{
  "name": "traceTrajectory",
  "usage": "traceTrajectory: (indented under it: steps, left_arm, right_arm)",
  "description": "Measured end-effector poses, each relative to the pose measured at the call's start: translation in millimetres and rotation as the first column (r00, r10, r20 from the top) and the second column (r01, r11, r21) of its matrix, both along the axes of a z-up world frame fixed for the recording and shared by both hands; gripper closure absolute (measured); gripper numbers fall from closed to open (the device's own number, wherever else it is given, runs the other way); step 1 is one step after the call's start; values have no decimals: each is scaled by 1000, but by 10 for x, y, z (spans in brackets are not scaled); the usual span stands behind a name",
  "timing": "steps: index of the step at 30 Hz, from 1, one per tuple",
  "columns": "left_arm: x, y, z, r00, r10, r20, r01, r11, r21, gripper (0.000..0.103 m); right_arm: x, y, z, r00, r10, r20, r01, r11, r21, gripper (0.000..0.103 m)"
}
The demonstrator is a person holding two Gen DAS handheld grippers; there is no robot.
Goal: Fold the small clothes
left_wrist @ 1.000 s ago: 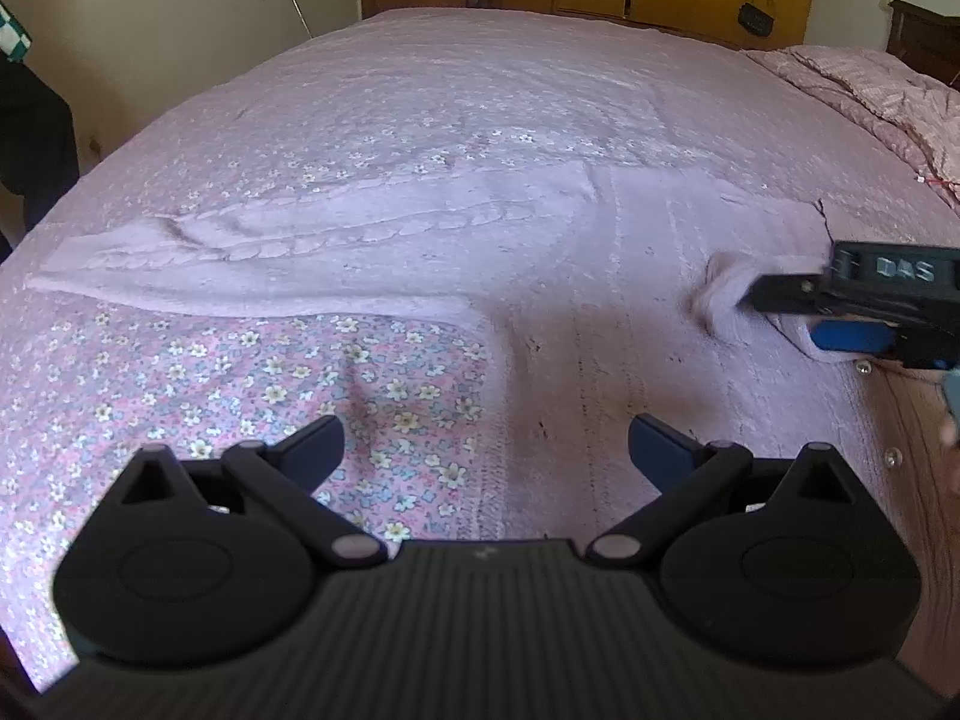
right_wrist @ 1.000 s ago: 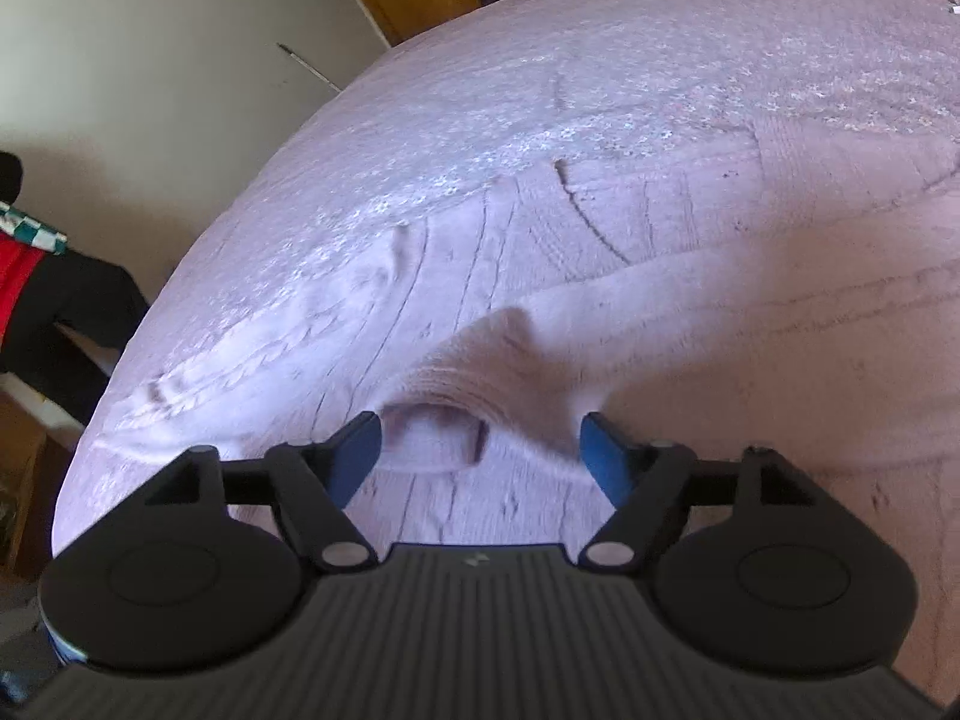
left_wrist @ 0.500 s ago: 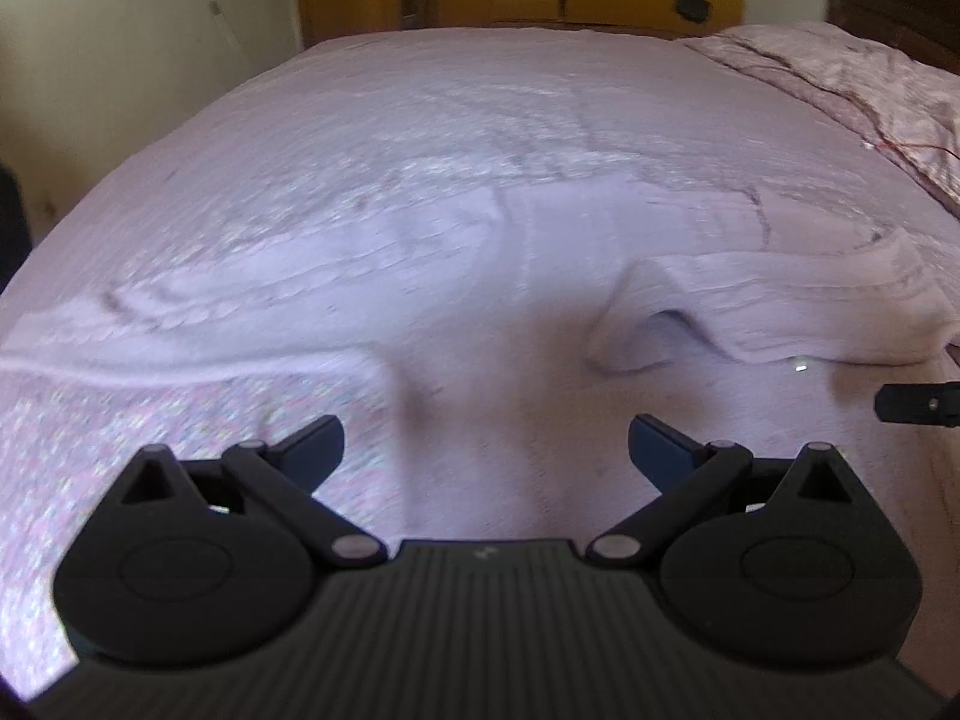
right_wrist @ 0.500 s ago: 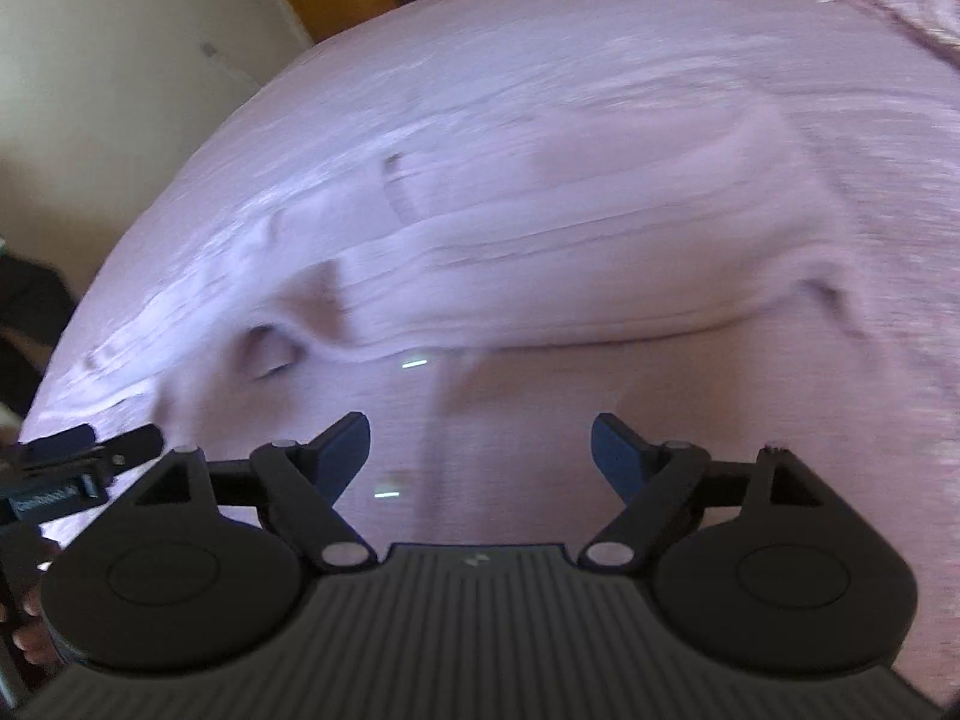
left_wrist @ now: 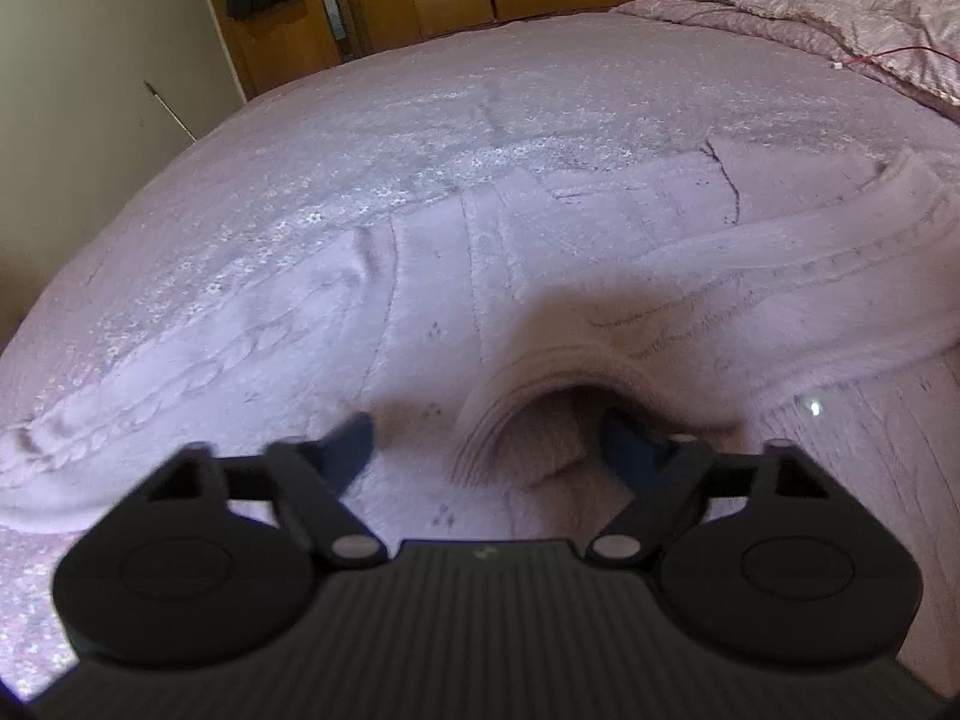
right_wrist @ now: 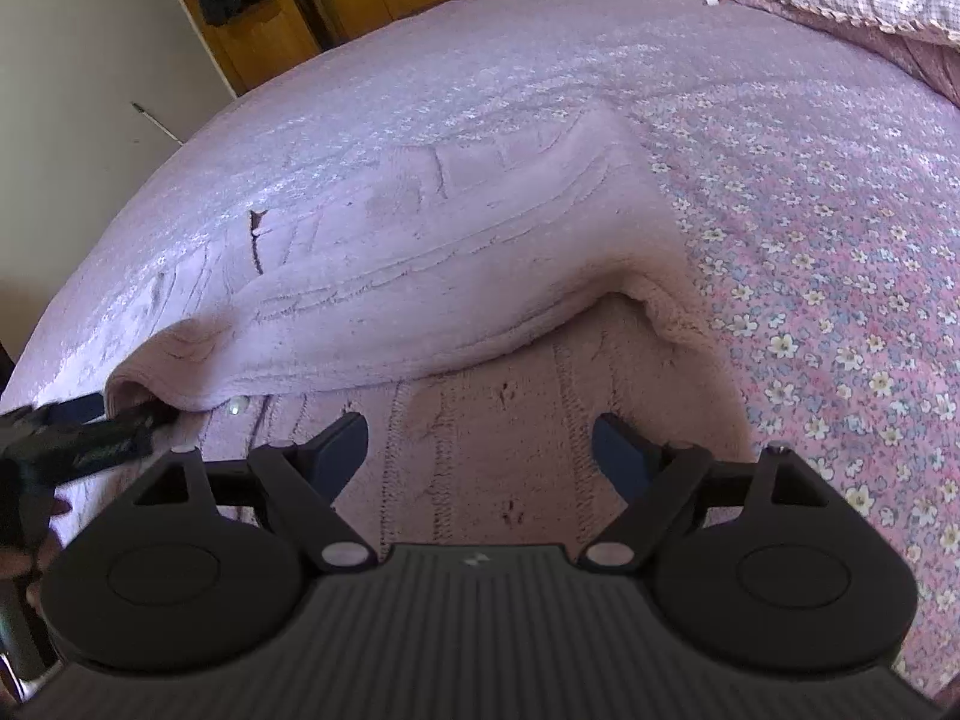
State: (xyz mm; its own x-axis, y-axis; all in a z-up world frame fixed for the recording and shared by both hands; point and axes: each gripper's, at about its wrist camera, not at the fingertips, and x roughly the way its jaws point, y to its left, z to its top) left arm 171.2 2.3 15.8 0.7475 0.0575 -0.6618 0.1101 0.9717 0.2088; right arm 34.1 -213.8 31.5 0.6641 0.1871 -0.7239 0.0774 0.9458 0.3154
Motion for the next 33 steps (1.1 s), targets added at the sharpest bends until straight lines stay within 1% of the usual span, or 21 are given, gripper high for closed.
traceTrajectory:
  steps: [1, 2, 3, 5, 7, 8, 10, 11, 12, 14, 16, 17, 19, 20, 21, 23, 26, 27, 29, 31, 33]
  left_arm:
    - [20, -7, -6, 1000, -9, 14, 10, 1000, -19, 51]
    - [49, -25, -10, 1000, -17, 16, 18, 1000, -21, 77]
    - [76, -46, -2, 1000, -18, 20, 18, 1000, -10, 84]
    - [104, -71, 63, 997, 2, 80, -5, 999, 37, 85]
    - [110, -37, 161, 988, 31, 153, -44, 995, 86, 85]
    - [106, 6, 205, 982, 51, 180, -67, 994, 85, 84]
    - [113, 112, 252, 974, 102, 201, -118, 991, 69, 82]
    - [125, 161, 244, 974, 118, 195, -134, 988, 71, 80]
    - [133, 201, 222, 976, 125, 179, -139, 988, 70, 73]
    - [148, 285, 145, 979, 151, 135, -161, 985, 69, 66]
    - [122, 381, 73, 975, 187, 117, -198, 976, 88, 65]
    - [114, 442, 47, 972, 208, 110, -219, 971, 98, 63]
    - [83, 598, 27, 957, 269, 107, -279, 955, 101, 62]
    - [81, 700, 25, 949, 298, 104, -308, 947, 90, 62]
    - [67, 797, 35, 940, 326, 101, -333, 940, 67, 62]
    - [6, 1001, 85, 926, 368, 90, -369, 929, -3, 62]
    - [-63, 1192, 147, 915, 399, 57, -392, 914, -101, 64]
    - [-92, 1234, 178, 916, 398, 44, -389, 911, -138, 63]
    - [-90, 1311, 231, 931, 365, 3, -353, 902, -248, 63]
    - [-71, 1352, 276, 948, 317, -32, -305, 875, -376, 63]
    - [-23, 1352, 302, 962, 270, -51, -262, 845, -466, 63]
  right_arm:
    - [30, 39, -28, 1000, 6, 7, -6, 1000, -6, 14]
    - [30, 44, -34, 1000, 8, 11, -8, 1000, -9, 14]
    - [31, 59, -35, 1000, 8, 13, -8, 1000, -10, 14]
    - [34, 51, -31, 1000, 5, 14, -5, 1000, -1, 14]
    - [35, 22, -32, 1000, 1, 15, -1, 1000, 18, 14]
    - [31, 3, -36, 1000, -2, 17, 1, 1000, 29, 14]
    - [18, -33, -40, 1000, -7, 22, 6, 999, 53, 14]
    - [14, -40, -43, 1000, -8, 24, 7, 998, 60, 14]
    - [8, -46, -45, 1000, -9, 27, 7, 998, 64, 14]
    - [-2, -46, -46, 999, -7, 31, 5, 998, 62, 14]
    - [2, -45, -52, 999, -6, 32, 4, 998, 58, 14]
    - [3, -45, -53, 999, -8, 33, 6, 998, 58, 14]
    - [2, -37, -59, 999, -9, 35, 7, 998, 56, 14]
    - [-3, -30, -67, 999, -7, 37, 5, 999, 52, 14]
    - [-6, -20, -70, 999, -6, 39, 4, 999, 47, 14]
    - [-12, 7, -72, 999, -2, 42, 1, 999, 33, 14]
    - [-18, 45, -63, 999, -1, 41, 0, 1000, 12, 14]
    - [-20, 51, -51, 999, -4, 37, 3, 1000, 12, 14]
    - [-29, 36, -7, 999, -17, 34, 16, 999, 38, 14]
    - [-52, -2, 51, 998, -31, 52, 27, 997, 72, 14]
    - [-65, -31, 97, 996, -41, 73, 36, 997, 75, 14]
